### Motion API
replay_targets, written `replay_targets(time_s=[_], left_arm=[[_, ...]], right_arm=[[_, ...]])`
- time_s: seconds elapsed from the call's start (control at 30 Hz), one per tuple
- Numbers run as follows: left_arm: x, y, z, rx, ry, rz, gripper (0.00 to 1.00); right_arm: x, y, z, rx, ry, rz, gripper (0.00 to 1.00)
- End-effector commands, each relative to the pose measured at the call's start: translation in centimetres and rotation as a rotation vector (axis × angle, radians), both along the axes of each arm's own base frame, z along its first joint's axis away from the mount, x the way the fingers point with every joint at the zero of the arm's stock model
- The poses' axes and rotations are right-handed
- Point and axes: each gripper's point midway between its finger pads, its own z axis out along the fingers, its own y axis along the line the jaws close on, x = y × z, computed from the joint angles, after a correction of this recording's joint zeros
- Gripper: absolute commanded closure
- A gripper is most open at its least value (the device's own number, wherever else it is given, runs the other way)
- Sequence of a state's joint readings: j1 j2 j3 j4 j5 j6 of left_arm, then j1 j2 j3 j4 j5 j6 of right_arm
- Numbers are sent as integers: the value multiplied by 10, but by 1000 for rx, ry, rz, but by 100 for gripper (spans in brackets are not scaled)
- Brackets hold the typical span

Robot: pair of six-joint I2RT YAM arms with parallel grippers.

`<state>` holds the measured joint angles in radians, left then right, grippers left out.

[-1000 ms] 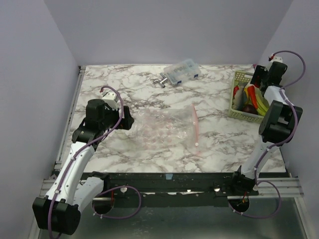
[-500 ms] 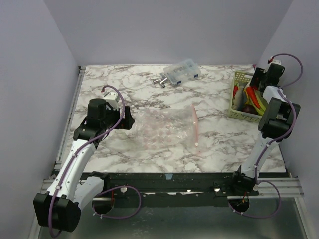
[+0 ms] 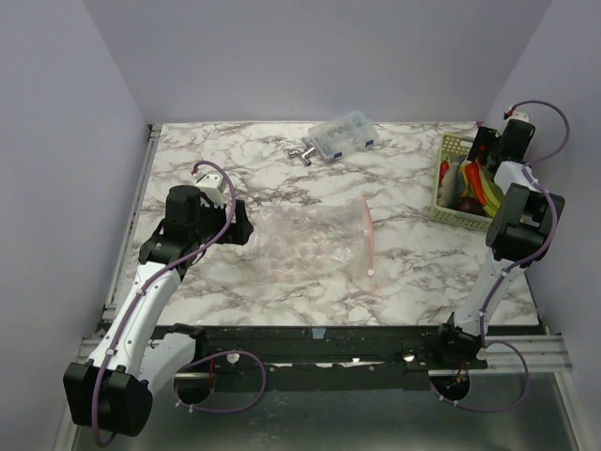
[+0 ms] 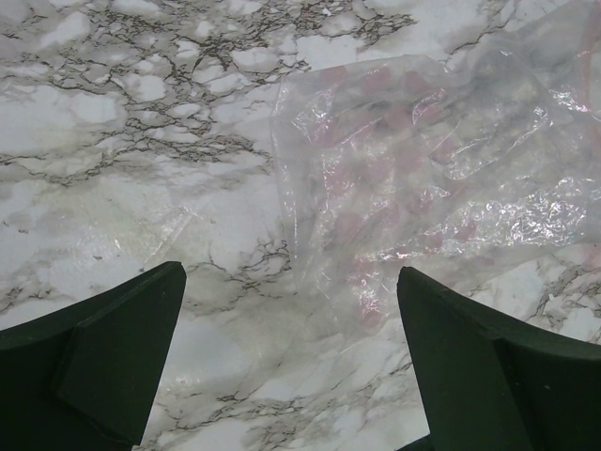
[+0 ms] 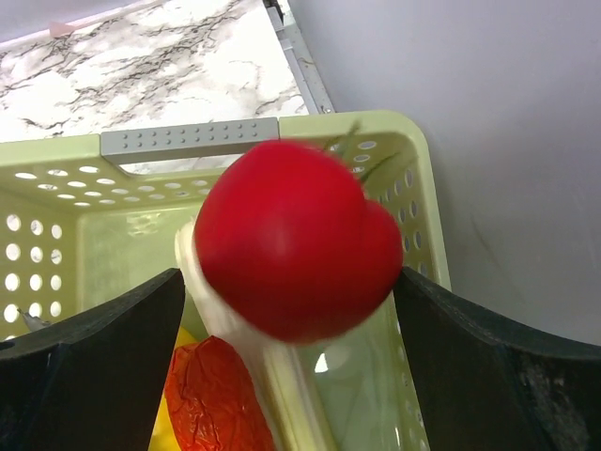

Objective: Open the zip-top bag and remove the fake food
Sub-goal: Place the fake vegetable in the bin, then reset both arms

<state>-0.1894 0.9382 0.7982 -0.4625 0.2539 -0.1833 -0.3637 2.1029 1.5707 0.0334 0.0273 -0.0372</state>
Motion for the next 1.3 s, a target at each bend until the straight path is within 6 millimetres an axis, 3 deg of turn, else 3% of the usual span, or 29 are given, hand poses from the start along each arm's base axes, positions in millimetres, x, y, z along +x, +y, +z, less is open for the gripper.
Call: replay_targets(time_s=[0.0,0.4,0.67,0.97,1.27], left_arm=[[1,4,-1,23,0,9,1],[0,5,0,25,-9,11,2],[-1,5,5,20,-35,11,2],[-7,2,15,-11,-85,-5,1],[-11,-7,25,-86,-115,-16,1]], right_arm=[[1,1,10,18,-24,3,6],[-8,13,44,12,-71,48,2],[-32,32,79,5,-109,110,1],[-94,75,83,26,-70,238,1],[-174,151,109,58,-37,562,1]])
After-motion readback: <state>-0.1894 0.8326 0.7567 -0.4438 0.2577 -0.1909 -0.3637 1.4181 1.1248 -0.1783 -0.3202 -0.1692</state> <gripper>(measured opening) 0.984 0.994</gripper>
